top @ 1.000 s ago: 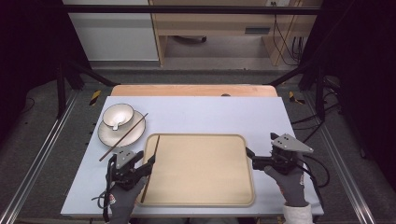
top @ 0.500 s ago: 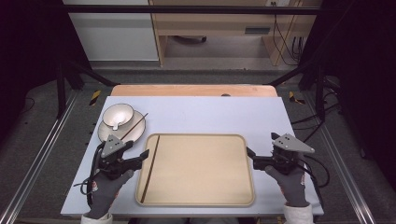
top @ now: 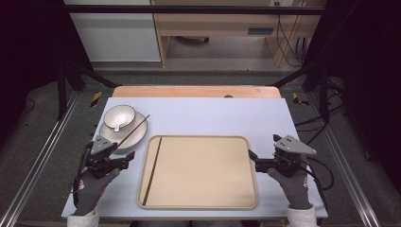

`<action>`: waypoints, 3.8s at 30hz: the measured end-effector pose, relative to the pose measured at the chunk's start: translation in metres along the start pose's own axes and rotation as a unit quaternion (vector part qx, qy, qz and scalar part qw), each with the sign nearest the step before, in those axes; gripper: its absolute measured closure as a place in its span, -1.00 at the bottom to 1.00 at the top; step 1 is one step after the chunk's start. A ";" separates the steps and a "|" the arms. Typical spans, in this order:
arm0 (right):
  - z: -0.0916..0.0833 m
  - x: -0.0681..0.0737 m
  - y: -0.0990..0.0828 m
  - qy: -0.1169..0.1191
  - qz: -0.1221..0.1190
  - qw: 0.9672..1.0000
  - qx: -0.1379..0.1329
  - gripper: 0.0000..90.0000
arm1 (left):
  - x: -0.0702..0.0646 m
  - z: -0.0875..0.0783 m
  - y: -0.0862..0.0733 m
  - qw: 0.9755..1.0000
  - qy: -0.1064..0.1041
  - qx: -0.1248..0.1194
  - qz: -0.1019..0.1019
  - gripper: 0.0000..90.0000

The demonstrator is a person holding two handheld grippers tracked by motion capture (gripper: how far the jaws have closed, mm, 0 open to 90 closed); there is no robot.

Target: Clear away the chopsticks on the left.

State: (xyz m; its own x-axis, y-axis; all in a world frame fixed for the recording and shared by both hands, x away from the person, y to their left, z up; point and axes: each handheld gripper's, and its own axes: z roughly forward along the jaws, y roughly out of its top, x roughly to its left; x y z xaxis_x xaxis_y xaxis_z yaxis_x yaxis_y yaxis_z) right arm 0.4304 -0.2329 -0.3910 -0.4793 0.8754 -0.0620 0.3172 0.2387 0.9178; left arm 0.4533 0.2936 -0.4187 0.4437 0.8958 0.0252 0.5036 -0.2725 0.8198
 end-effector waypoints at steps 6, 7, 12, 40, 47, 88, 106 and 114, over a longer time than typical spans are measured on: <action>0.003 0.001 -0.001 0.001 -0.002 1.000 0.004 -0.99 | 0.019 0.011 0.001 1.000 0.016 0.010 -0.008 -0.41; 0.003 0.001 -0.001 0.001 -0.002 1.000 0.005 -0.99 | 0.022 0.013 0.001 1.000 0.021 0.013 -0.008 -0.39; 0.005 0.002 -0.002 0.000 -0.006 1.000 0.011 -0.99 | 0.035 0.029 0.003 0.999 0.028 0.029 -0.001 -0.28; 0.008 0.002 -0.003 -0.004 -0.009 1.000 0.017 -0.99 | 0.046 0.069 0.004 0.996 0.020 0.084 0.019 0.86; 0.007 0.003 -0.003 -0.003 -0.009 1.000 0.017 -0.99 | 0.041 0.067 0.005 0.996 0.016 0.083 0.020 0.87; 0.002 0.001 -0.001 -0.004 -0.006 1.000 0.007 -0.99 | -0.054 0.007 0.015 0.999 0.035 -0.001 -0.004 0.87; -0.001 0.002 0.000 0.000 -0.002 1.000 -0.001 -0.99 | -0.098 -0.001 0.011 0.998 0.046 -0.024 -0.045 0.87; -0.001 0.002 0.000 0.003 -0.001 1.000 0.000 -0.99 | -0.119 0.001 0.002 0.996 0.039 -0.034 -0.071 0.87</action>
State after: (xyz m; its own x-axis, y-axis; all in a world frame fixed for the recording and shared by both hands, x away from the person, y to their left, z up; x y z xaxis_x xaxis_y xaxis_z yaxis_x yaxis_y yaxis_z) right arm 0.4286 -0.2313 -0.3908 -0.4846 0.8726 -0.0616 0.3159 0.2402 0.9179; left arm 0.4019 0.1862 -0.4206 0.3111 0.9490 -0.0517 0.5045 -0.1188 0.8552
